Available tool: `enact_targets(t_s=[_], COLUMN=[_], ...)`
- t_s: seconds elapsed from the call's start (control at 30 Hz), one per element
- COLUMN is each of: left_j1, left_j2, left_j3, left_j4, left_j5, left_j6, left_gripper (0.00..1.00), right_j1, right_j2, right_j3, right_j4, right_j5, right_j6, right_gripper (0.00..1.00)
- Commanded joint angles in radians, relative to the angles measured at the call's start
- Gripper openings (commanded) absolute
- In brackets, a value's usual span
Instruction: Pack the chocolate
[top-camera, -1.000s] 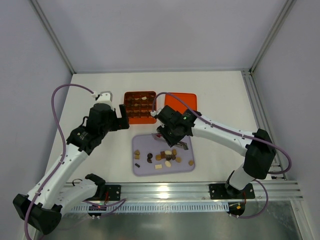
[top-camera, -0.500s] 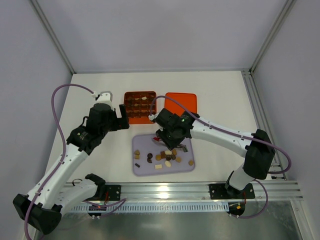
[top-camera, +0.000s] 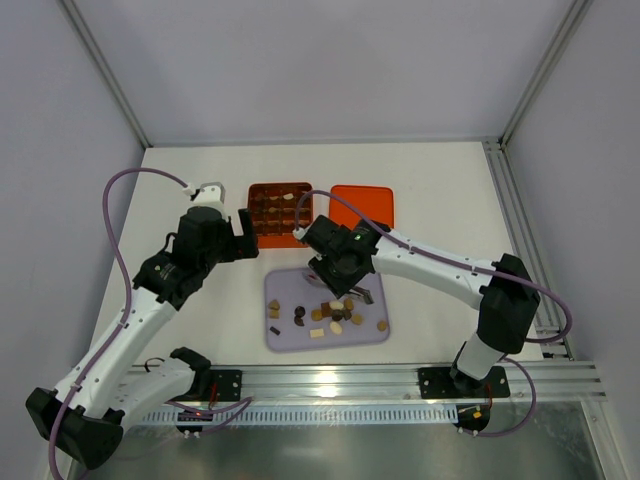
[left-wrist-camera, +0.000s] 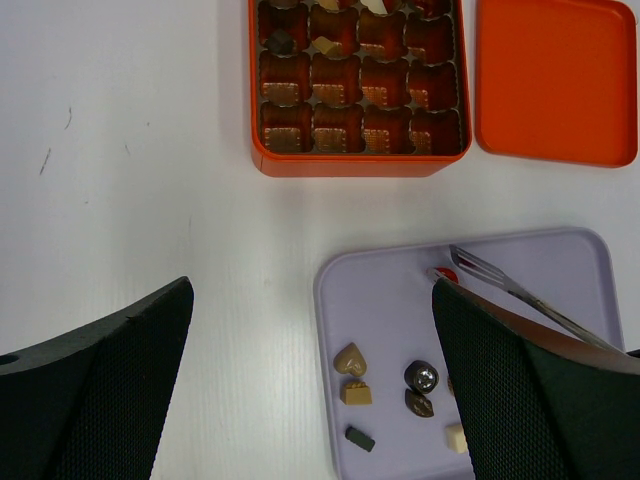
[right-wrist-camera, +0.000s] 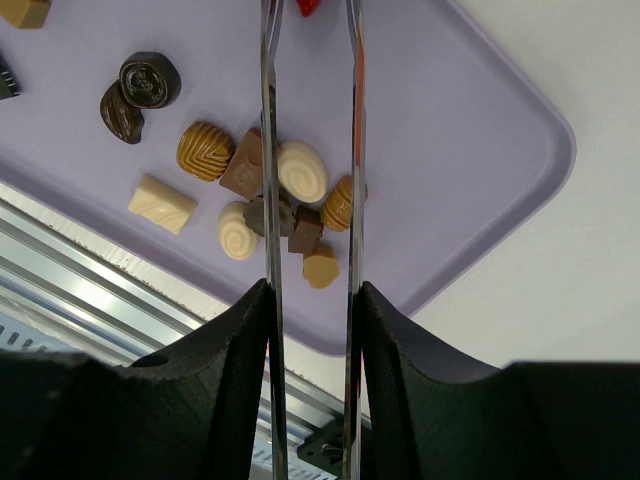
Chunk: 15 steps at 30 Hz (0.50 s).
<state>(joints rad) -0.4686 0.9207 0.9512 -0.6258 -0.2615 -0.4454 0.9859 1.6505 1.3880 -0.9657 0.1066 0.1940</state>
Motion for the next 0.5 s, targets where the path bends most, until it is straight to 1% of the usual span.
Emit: enact_targets(t_s=[0.0, 0.4, 0.47], left_j1=[0.007, 0.007, 0.007], left_j2=[-0.013, -0.014, -0.013], left_j3=[-0.005, -0.005, -0.003], left_j4=[0.024, 0.024, 0.024], left_j5=[-0.005, -0.005, -0.005], left_j6=[-0.006, -0.007, -0.007], left_gripper=[1.0, 1.0, 1.0], right_j1=[-0.001, -0.001, -0.003], right_j2=[0.012, 0.005, 0.008], right_j3=[0.055, 0.059, 0.059], right_j4=[0.002, -0.013, -0.011], right_j5=[0.018, 0.008, 0.007], right_j6=[0.007, 0.009, 0.01], right_gripper=[0.42, 0.42, 0.39])
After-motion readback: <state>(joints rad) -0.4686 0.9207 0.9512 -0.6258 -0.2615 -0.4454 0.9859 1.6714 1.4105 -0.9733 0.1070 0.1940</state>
